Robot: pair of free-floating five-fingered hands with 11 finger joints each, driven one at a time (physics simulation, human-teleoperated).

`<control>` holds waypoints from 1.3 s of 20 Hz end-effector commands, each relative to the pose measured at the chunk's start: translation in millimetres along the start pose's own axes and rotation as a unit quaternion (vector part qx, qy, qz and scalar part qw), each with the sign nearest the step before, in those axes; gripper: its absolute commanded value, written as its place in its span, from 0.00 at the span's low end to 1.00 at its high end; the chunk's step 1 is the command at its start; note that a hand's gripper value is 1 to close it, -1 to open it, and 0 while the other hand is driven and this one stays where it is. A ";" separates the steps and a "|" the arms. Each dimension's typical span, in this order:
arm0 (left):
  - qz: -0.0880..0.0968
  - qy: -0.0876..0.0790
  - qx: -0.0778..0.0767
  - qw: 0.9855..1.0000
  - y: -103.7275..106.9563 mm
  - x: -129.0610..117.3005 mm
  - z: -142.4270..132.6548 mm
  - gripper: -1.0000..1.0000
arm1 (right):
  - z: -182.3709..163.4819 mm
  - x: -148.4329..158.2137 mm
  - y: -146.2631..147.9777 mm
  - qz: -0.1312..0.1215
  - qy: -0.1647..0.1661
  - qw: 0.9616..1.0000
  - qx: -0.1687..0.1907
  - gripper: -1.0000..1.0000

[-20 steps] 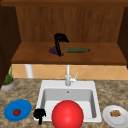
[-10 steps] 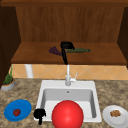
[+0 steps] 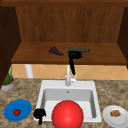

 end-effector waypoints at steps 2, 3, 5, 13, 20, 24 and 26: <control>0.000 0.000 0.000 1.000 0.0 0.0 0.0 0.50 | 12.0 -32.4 28.6 0.001 -0.008 1.000 -0.011 0.00; 0.000 0.000 0.000 1.000 0.0 0.0 0.0 0.50 | 12.3 -39.3 37.3 -0.001 -0.010 1.000 -0.008 0.00; 0.000 0.000 0.000 1.000 0.0 0.0 0.0 0.50 | 13.1 -52.7 54.9 -0.007 -0.012 1.000 -0.010 0.00; 0.000 0.000 0.000 1.000 0.0 0.0 0.0 0.50 | 2.5 -110.1 123.0 -0.013 -0.016 1.000 0.000 0.00; 0.000 0.000 0.000 1.000 0.0 0.0 0.0 0.50 | -8.7 -158.1 181.7 -0.012 -0.023 0.999 0.021 0.00; 0.000 0.000 0.000 1.000 0.0 0.0 0.0 0.50 | -17.5 -184.2 214.2 -0.011 -0.028 0.999 0.035 0.00; 0.000 0.000 0.000 1.000 0.0 0.0 0.0 0.50 | -19.9 -193.9 231.2 -0.009 -0.031 0.999 0.035 0.00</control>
